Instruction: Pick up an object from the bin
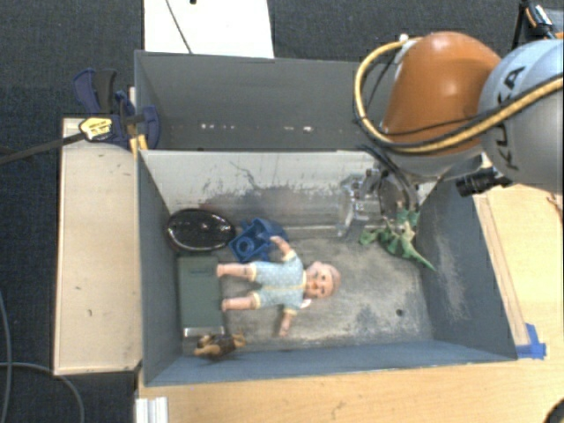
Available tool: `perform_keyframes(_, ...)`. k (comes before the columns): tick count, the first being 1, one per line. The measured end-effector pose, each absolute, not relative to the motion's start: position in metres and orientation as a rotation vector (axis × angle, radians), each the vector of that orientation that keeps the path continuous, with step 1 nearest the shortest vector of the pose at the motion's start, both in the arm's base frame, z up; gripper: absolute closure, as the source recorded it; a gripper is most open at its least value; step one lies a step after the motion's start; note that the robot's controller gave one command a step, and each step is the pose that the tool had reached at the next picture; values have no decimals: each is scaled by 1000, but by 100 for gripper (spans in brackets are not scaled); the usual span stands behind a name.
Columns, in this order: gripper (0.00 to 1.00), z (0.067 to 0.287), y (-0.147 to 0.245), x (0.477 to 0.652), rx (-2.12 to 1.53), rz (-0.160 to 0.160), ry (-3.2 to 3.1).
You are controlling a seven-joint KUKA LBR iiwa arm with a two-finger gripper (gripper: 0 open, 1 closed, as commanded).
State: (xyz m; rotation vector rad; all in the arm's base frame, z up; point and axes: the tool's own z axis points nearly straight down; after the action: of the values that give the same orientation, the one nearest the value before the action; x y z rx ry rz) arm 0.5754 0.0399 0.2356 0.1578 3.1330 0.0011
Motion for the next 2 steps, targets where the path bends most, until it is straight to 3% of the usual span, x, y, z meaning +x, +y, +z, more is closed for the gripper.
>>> perform_keyframes(1, 100, 201, 44, 562, 35, 1, 3133)
perform_keyframes(2, 100, 161, 31, 580, -263, 1, 3126)
